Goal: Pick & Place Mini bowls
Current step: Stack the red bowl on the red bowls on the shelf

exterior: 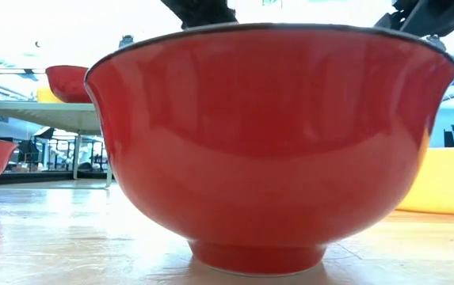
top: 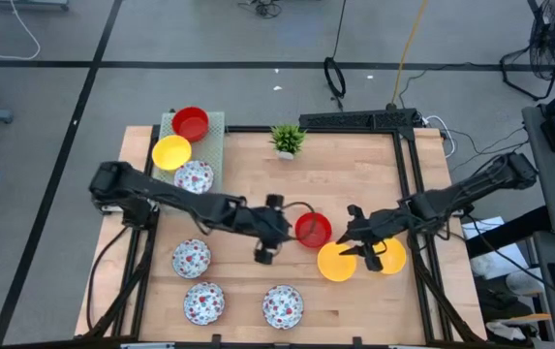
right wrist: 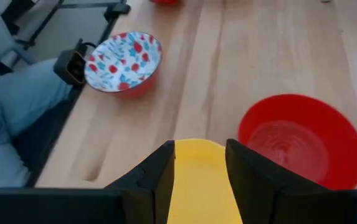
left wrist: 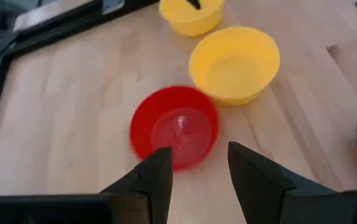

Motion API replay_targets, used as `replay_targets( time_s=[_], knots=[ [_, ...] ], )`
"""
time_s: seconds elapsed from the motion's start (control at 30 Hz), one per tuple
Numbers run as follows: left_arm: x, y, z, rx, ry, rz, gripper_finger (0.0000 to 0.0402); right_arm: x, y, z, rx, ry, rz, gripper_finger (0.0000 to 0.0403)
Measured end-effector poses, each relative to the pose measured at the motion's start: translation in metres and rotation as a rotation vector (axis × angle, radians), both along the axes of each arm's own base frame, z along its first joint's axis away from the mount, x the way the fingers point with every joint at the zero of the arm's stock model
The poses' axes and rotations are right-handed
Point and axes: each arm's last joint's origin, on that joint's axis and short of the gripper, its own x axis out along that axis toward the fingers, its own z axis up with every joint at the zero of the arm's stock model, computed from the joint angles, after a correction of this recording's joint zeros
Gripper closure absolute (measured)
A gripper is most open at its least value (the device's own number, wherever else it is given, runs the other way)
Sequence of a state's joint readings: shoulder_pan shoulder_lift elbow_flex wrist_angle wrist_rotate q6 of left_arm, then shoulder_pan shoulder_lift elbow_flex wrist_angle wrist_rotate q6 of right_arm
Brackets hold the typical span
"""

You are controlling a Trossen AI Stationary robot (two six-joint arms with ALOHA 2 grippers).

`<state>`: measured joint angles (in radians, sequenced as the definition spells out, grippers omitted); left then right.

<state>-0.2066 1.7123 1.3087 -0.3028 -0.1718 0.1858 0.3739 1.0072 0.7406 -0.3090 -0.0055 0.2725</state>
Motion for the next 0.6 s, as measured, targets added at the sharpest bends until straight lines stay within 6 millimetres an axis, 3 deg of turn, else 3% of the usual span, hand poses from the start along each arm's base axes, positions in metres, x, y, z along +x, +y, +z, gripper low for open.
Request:
replay_targets(
  time_s=[0.3, 0.6],
  knots=[
    [0.037, -0.005, -0.058, 0.000, 0.007, -0.131, 0.0243, -0.006, 0.006, -0.003, 0.007, 0.045, 0.019, 0.0273],
    [0.054, 0.006, -0.103, -0.034, 0.056, -0.145, 0.0243, -0.006, 0.006, -0.003, 0.001, 0.047, 0.025, 0.0273]
  ],
)
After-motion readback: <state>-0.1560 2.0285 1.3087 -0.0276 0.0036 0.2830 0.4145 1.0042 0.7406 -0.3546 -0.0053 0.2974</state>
